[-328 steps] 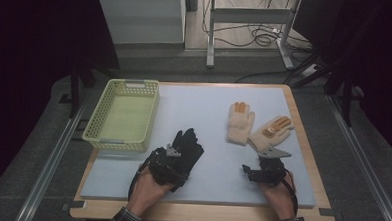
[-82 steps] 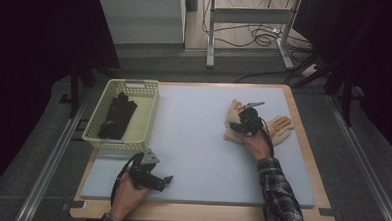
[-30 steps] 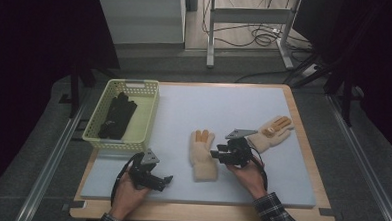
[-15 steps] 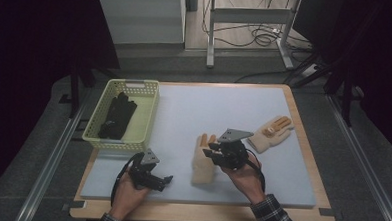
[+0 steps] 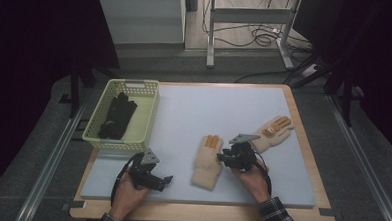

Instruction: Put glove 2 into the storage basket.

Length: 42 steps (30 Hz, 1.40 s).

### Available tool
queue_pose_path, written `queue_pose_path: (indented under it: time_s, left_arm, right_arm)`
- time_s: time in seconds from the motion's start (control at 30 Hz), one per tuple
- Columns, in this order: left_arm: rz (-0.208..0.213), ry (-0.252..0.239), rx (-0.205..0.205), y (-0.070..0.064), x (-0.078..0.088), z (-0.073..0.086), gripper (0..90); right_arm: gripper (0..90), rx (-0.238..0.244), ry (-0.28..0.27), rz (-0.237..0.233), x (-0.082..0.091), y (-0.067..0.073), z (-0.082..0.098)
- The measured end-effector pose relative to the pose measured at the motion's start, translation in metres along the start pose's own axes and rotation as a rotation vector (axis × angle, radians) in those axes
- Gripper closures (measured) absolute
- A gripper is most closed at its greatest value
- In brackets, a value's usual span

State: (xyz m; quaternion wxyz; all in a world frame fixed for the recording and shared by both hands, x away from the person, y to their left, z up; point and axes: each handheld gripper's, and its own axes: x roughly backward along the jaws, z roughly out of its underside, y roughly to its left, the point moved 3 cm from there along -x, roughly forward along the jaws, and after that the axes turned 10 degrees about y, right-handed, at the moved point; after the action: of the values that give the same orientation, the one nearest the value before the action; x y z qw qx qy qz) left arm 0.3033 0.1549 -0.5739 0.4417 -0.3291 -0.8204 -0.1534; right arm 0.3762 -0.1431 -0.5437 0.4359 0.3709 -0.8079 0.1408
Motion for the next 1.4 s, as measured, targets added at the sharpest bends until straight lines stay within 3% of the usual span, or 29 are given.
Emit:
queue_pose_path:
  time_s: [0.03, 0.07, 0.1, 0.17, 0.23, 0.3, 0.37, 0.4, 0.53, 0.6, 0.8, 1.0, 1.13, 1.4]
  left_arm:
    - [0.000, 0.000, 0.000, 0.000, 0.000, 0.000, 0.4]
    - [0.000, 0.000, 0.000, 0.000, 0.000, 0.000, 0.4]
    - [0.000, 0.000, 0.000, 0.000, 0.000, 0.000, 0.4]
    - [0.000, 0.000, 0.000, 0.000, 0.000, 0.000, 0.4]
    - [0.000, 0.000, 0.000, 0.000, 0.000, 0.000, 0.4]
    - [0.000, 0.001, 0.000, 0.000, 0.000, 0.000, 0.4]
    - [0.000, 0.000, 0.000, 0.000, 0.000, 0.000, 0.4]
    - [0.000, 0.000, 0.000, 0.000, 0.000, 0.000, 0.4]
    - [0.000, 0.000, 0.000, 0.000, 0.000, 0.000, 0.4]
    - [0.000, 0.000, 0.000, 0.000, 0.000, 0.000, 0.4]
    - [0.000, 0.000, 0.000, 0.000, 0.000, 0.000, 0.4]
    - [0.000, 0.000, 0.000, 0.000, 0.000, 0.000, 0.4]
    - [0.000, 0.000, -0.001, 0.000, 0.000, 0.000, 0.4]
    - [0.000, 0.001, 0.000, 0.000, 0.000, 0.000, 0.4]
  right_arm:
    - [70.1, 0.001, 0.021, -0.004, -0.005, 0.002, 0.002]
    - [83.0, 0.011, 0.002, -0.011, -0.006, 0.004, 0.003]
    - [86.0, 0.011, 0.001, -0.023, -0.007, 0.006, 0.003]
    - [87.5, 0.047, 0.003, 0.031, -0.002, 0.011, -0.001]
    - [87.5, 0.064, -0.044, 0.067, 0.012, 0.012, -0.005]
    - [85.3, 0.044, -0.082, 0.080, 0.025, 0.008, -0.008]
    - [70.9, 0.022, -0.064, 0.113, 0.027, 0.000, -0.007]
    - [68.4, 0.009, -0.053, 0.117, 0.027, -0.004, -0.005]
    - [67.9, -0.048, -0.058, 0.079, 0.028, -0.015, 0.009]
    - [67.9, -0.052, -0.050, 0.058, 0.027, -0.015, 0.014]
    - [68.7, -0.004, -0.008, 0.038, 0.011, 0.002, 0.022]
    - [68.0, 0.024, -0.023, 0.030, 0.004, 0.009, 0.013]
    - [62.2, -0.002, -0.051, 0.054, 0.019, -0.005, 0.011]
    - [55.6, -0.088, -0.068, 0.178, 0.050, -0.060, 0.020]
